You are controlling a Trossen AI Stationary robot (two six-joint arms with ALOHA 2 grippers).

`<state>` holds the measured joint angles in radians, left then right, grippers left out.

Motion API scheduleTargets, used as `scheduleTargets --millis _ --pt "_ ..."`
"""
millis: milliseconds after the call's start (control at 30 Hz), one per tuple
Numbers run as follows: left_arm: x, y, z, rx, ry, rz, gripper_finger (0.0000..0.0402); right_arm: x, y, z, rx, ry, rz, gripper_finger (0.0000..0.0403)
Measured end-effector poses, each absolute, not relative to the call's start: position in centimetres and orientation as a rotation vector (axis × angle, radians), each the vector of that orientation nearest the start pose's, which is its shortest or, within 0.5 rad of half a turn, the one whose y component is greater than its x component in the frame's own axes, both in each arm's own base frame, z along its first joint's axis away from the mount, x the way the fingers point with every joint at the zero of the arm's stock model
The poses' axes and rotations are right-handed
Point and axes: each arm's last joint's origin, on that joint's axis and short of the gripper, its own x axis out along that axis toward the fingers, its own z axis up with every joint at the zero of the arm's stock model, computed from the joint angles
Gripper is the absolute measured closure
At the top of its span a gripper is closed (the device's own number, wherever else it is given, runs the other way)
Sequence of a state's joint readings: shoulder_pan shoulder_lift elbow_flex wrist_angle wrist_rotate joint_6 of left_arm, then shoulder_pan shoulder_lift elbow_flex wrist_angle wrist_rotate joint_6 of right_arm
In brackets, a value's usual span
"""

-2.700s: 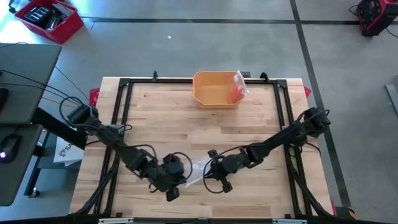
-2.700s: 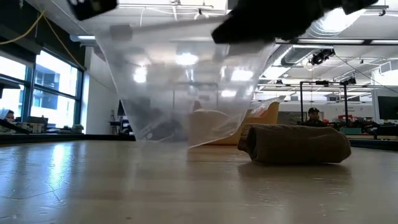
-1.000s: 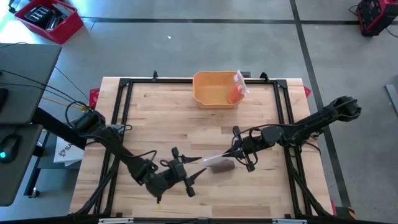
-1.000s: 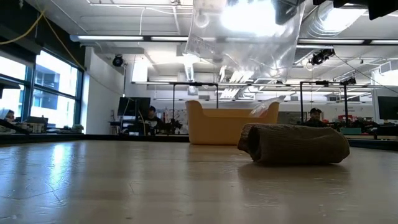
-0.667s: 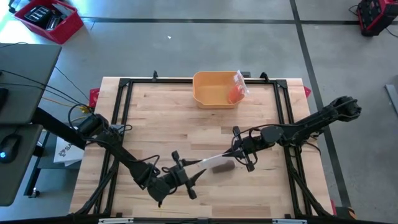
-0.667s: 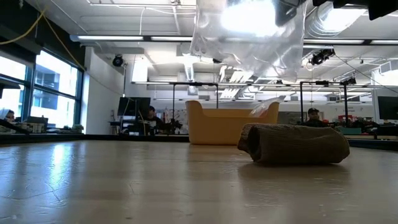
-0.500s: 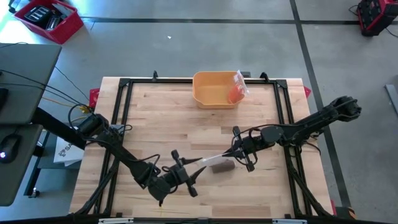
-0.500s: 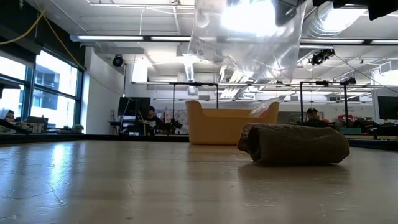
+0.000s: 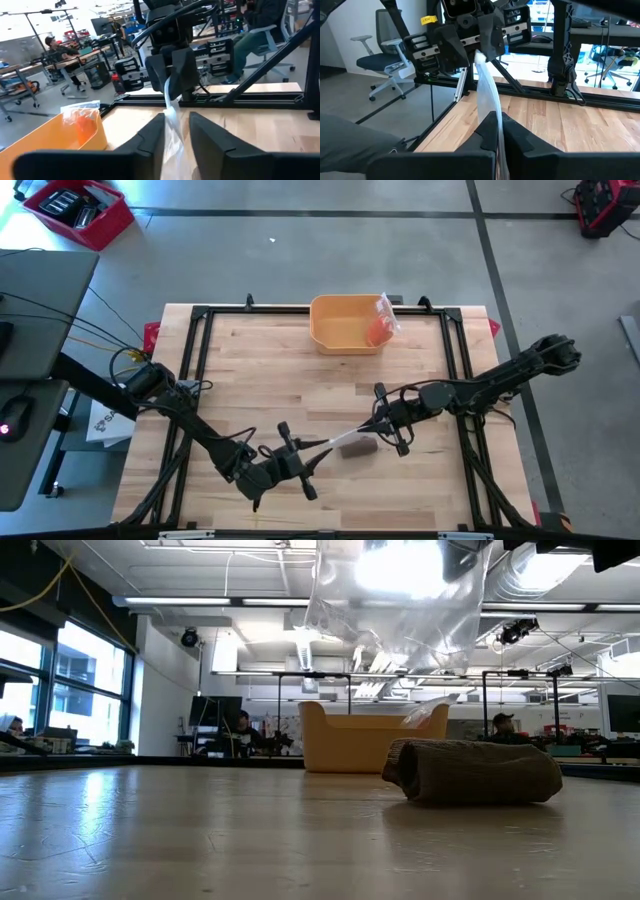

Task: Roll bandage
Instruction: Open the transparent zip bag

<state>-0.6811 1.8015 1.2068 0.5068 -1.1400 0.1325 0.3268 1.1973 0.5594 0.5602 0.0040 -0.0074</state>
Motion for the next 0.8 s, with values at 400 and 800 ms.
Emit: scheduleTargets --millis 400,800 --pt "33.3 -22.1 26.6 0.189 0.083 0.401 0.0385 23.9 8.1 24.4 -0.013 0.081 0.321 0.0403" --pt "33.9 -21.1 26.5 0.183 0.092 0.445 0.0302 23.9 8.1 24.1 -0.017 0.105 0.324 0.0403"
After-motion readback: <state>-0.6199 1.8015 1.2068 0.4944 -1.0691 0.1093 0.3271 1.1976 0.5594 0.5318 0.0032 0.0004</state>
